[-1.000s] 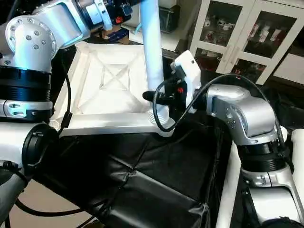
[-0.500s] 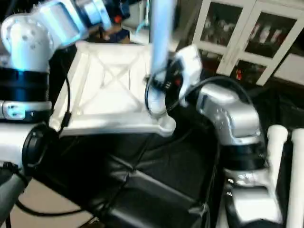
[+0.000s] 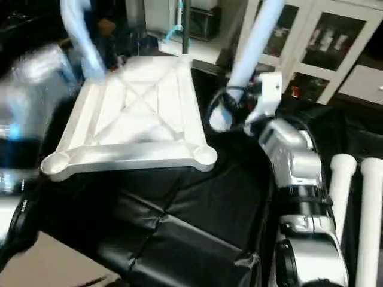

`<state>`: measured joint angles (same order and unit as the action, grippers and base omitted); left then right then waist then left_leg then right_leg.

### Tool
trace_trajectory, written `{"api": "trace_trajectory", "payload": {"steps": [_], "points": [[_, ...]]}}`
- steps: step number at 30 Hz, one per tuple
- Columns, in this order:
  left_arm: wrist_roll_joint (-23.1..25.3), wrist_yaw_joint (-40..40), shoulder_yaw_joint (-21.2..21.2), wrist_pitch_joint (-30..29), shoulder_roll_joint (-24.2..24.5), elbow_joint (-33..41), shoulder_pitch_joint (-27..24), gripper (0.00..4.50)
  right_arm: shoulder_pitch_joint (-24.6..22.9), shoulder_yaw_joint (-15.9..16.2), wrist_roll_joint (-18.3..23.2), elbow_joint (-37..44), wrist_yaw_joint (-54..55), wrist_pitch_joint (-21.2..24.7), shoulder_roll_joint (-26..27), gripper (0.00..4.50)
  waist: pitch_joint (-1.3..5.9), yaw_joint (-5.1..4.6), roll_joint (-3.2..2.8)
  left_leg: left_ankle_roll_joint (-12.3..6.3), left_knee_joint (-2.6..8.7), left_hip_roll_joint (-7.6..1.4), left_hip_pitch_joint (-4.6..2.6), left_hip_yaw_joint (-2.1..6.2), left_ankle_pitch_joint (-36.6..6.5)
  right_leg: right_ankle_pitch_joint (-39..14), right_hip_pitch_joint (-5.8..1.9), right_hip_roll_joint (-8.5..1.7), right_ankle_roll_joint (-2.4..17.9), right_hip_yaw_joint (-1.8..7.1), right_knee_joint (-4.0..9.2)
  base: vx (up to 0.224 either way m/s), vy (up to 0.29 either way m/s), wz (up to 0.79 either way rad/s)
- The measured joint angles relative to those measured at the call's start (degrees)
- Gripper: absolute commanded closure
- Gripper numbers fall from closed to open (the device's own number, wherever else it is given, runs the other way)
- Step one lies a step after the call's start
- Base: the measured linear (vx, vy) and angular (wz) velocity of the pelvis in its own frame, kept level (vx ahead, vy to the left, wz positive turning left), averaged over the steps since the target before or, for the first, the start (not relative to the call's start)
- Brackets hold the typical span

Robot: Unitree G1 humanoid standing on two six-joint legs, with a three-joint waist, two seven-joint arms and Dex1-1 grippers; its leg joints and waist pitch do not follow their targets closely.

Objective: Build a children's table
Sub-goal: Insert table leg to table base

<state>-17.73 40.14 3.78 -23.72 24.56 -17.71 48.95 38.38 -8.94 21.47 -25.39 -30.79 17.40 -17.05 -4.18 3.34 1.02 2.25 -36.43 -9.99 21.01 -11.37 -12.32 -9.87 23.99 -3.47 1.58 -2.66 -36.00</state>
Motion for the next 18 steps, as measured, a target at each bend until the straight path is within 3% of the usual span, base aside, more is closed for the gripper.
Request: {"api": "trace_trajectory", "payload": {"steps": [2, 5, 9, 12, 14, 18], "points": [[2.97, 2.22, 3.72, 4.17, 0.94, 0.51, -7.73, 1.02, -1.01, -0.03, 0.19, -0.36, -2.3, -3.07, 0.31, 2.66, 0.03, -0.33, 0.0, -0.02, 0.0, 0.0, 0.0, -0.03, -0.01, -0.02, 0.0, 0.0, -0.02, 0.02, 0.01, 0.0, 0.0, 0.0], [4.63, 4.93, 8.64, 5.82, 0.47, 0.56, -15.17, 1.02, -3.53, -0.15, 1.41, 0.59, -4.91, -4.06, 1.34, 2.66, -0.03, -0.37, 0.23, -0.04, 0.0, -0.02, 0.23, -0.02, 0.01, -0.01, 0.27, 0.02, -0.01, -0.01, -0.02, 0.0, 0.0, 0.0], [4.86, 8.59, 10.76, 7.46, 0.89, 3.05, -18.28, 0.67, -7.9, 0.63, 3.05, 5.13, -7.78, -3.72, 2.46, 2.66, -0.03, -0.01, 0.23, -0.05, 0.0, -0.03, 0.13, -0.04, 0.01, 0.0, 0.19, 0.0, 0.0, 0.01, -0.06, 0.0, 0.0, 0.0], [3.87, 10.98, 10.98, 7.78, 0.92, 4.63, -19.98, 0.64, -10.74, 0.61, 3.69, 9.1, -8.45, -3.72, 2.45, 2.66, -0.02, -0.25, 0.22, 0.2, 0.0, -0.02, -0.08, -0.06, -0.13, 0.0, -0.03, 0.0, 0.0, 0.04, -0.04, 0.0, 0.0, 0.0], [4.77, 12.07, 12.54, 10.58, 1.14, 4.46, -21.45, 0.3, -13.3, 0.92, 3.87, 12.0, -8.96, -4.1, 2.44, 2.66, -0.01, -0.5, 0.19, 0.23, 0.0, -0.01, -0.15, -0.05, -0.13, 0.0, -0.1, 0.0, -0.01, 0.05, -0.03, 0.0, 0.0, 0.0], [8.11, 11.36, 14.19, 15.51, 0.48, 1.94, -21.7, 0.26, -16.71, 1.01, 4.45, 15.83, -8.19, -4.11, 2.95, 2.66, -0.01, -1.12, 0.07, 0.34, 0.0, -0.01, -0.1, -0.01, -0.04, 0.07, -0.08, 0.02, -0.08, 0.06, -0.04, 0.0, 0.0, 0.0]]}}
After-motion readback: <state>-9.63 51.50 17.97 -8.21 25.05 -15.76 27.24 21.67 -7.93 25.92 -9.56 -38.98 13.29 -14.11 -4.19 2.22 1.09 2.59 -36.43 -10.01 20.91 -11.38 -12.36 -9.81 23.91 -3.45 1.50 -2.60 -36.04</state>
